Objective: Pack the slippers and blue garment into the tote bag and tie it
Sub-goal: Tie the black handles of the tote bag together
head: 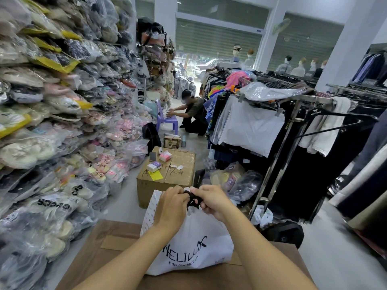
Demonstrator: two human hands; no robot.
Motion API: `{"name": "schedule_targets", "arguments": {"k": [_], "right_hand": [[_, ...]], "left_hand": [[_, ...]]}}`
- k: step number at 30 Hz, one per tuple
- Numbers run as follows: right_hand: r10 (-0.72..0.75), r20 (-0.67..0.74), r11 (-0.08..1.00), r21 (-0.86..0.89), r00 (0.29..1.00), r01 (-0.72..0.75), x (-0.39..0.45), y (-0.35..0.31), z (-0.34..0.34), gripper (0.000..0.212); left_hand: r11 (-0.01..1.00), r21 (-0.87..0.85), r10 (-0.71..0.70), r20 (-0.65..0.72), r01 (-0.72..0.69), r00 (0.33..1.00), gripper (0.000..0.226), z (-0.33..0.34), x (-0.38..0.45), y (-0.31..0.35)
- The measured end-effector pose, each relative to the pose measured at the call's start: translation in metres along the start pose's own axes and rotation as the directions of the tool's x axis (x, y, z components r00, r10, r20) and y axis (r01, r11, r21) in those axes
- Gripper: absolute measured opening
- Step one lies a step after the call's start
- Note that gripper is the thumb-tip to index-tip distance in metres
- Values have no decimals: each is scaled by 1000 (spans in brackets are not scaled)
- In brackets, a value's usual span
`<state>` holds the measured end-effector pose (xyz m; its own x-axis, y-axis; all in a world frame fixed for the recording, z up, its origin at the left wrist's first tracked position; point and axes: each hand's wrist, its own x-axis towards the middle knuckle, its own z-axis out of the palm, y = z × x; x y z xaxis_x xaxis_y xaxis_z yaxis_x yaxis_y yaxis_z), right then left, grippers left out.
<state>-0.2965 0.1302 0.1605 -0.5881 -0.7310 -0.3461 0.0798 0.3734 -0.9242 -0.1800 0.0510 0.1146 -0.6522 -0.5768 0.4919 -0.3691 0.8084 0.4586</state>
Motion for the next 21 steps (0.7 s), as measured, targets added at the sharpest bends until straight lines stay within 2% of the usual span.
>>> {"name": "schedule_targets", "arguments": {"k": [4,8,15,18,21], "right_hand": [[114,23,989,92,993,-116,0,-1,4,20],[131,30,990,55,991,-133,-1,-2,6,24],[-27,86,963,-266,996,49,-10,-3,5,26],[-71,100,954,-283,992,97,-11,-3,3,17],[-102,175,926,-342,979,158,-11,-2,-7,20]], "left_hand": [[998,29,66,-72,-64,995,32,1,-4,-5],[995,60,91,-104,-86,990,36,1,-1,-9],[970,122,216,-40,-210,976,28,-9,1,-8],[985,43,168,2,-168,986,15,-13,5,-9],[992,-46,118,64,-115,991,11,-16,6,-8]]}}
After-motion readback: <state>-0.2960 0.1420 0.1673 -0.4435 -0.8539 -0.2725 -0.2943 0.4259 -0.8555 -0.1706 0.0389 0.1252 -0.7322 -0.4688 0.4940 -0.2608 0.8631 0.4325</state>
